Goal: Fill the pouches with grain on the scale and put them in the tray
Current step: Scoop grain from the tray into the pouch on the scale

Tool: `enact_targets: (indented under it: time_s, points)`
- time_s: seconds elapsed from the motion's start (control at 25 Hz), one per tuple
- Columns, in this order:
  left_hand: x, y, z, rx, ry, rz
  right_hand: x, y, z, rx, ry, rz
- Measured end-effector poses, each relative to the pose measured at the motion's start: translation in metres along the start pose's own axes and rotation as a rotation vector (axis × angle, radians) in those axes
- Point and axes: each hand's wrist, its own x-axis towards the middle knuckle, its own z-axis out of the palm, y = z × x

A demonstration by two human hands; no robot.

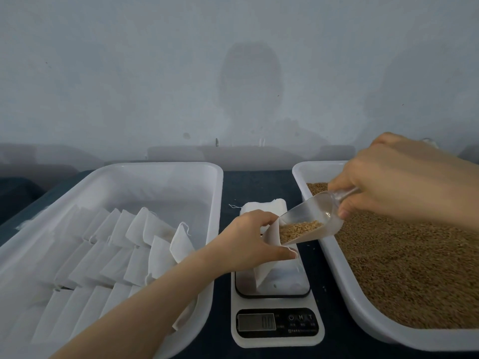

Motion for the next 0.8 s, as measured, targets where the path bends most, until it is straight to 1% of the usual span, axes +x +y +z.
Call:
enact_targets:
  time_s: [0.12, 0.2, 0.32, 0.52, 0.64, 0.72, 0.8]
  points:
    - [0.001, -0.001, 0.000, -0.011, 0.015, -0.003, 0.002, -0.007, -0.009, -0.072, -0.001, -0.014]
    - [0.001, -0.002, 0.000, -0.018, 0.028, -0.004, 0.005, -0.009, -0.014, -0.121, 0.026, -0.075]
    - [0.002, -0.005, 0.000, -0.021, 0.043, -0.016, 0.010, -0.014, -0.016, -0.270, 0.127, -0.166]
    - [0.004, -0.007, 0.002, 0.028, 0.035, -0.049, 0.008, -0.033, -0.019, -0.354, 0.225, -0.231]
    - [0.005, -0.009, 0.002, 0.041, 0.053, -0.071, 0.007, -0.040, -0.022, -0.421, 0.294, -0.239]
    - [0.005, -0.010, 0.001, 0.031, 0.069, -0.075, 0.006, -0.040, -0.020, -0.516, 0.340, -0.241]
    - [0.006, -0.011, 0.001, 0.028, 0.079, -0.079, 0.004, -0.036, -0.014, -0.585, 0.448, -0.250]
